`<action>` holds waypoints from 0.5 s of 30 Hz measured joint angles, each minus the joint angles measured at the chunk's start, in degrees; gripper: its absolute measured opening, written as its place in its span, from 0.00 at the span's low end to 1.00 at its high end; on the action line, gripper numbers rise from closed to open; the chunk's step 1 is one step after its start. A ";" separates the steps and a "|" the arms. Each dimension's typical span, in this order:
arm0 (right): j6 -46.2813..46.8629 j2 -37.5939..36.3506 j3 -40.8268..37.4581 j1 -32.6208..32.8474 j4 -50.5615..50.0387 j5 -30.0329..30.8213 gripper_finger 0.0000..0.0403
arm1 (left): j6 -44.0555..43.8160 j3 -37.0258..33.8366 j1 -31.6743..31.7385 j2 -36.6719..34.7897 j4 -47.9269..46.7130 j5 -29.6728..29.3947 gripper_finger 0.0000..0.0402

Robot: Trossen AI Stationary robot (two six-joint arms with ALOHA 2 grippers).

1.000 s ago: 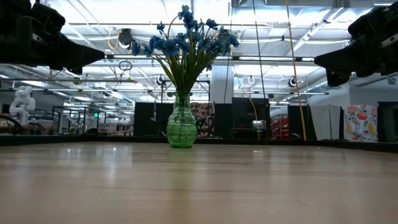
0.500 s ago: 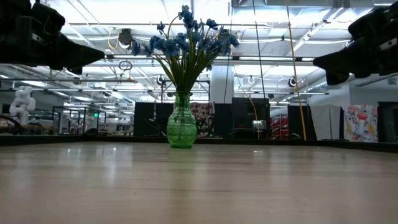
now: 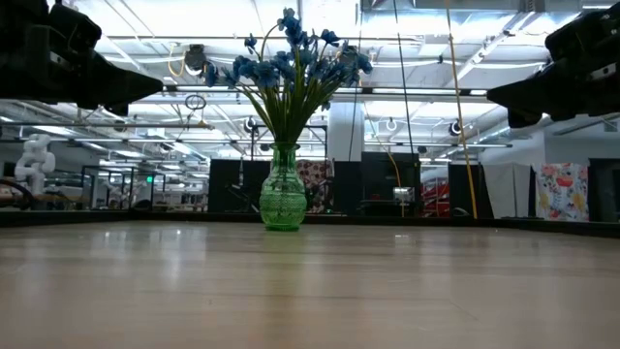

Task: Sort flowers into vase by color
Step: Return to Home Position

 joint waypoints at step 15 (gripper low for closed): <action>-1.48 -0.05 -0.07 0.02 0.47 0.40 0.00 | -0.01 0.00 0.00 0.00 -0.01 0.00 0.07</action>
